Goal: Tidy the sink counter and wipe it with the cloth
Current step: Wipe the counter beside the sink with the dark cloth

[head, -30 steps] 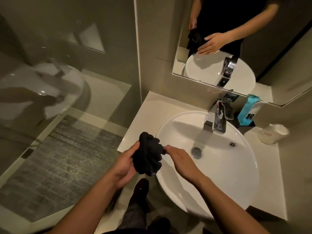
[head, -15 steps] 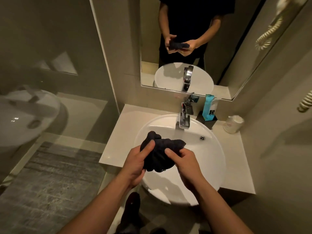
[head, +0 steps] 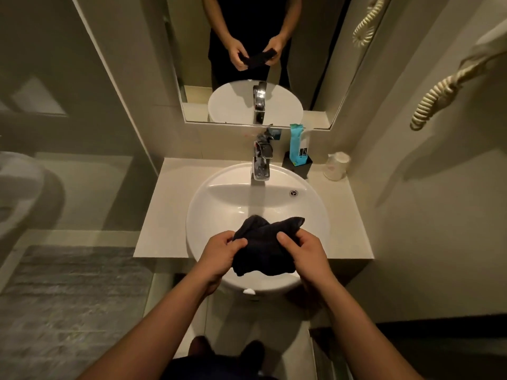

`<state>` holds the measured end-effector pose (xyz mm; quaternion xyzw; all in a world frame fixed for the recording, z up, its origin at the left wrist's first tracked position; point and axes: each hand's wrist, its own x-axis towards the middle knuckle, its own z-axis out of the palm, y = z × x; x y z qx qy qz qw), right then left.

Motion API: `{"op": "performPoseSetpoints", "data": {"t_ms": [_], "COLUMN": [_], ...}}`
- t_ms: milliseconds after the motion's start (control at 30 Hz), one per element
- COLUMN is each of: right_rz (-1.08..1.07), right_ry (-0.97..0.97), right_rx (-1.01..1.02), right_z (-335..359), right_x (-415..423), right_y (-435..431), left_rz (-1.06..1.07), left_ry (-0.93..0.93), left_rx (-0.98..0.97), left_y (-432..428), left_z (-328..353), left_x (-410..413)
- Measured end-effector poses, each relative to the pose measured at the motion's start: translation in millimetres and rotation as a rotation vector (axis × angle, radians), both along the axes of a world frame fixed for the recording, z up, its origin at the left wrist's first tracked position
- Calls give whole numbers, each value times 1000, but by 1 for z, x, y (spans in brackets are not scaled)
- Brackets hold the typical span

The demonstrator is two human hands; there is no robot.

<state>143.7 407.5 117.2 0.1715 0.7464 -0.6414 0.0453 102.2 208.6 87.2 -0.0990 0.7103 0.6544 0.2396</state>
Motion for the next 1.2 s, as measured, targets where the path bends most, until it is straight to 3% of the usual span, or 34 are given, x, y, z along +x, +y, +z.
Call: {"op": "performPoseSetpoints", "data": {"t_ms": [233,467,867,1000,1100,1200], "right_rz": [-73,-109,-81,89,418,655], "right_ry": [-139,-176,-333,-138,-55,-74], "right_rx": [102,312,781,1036,1058,1085], "right_z": [-28,-67,-83,-81,-84,-91], "right_x": [24,42,60,63,61,60], "right_y": [1,-16,-40,-31,-24,-22], "left_rz": [-56,-102,-388,-549,-774,-987], "left_ry": [-41,-11,230,519,818,827], "left_rx": [-7,-175,-754,-939,-934,-1004], "left_y": [-16,-30,-40,-41,-35,-31], "left_z": [-25,-51,-58,-54,-66,-80], "left_x": [24,51,59,54,50,46]}}
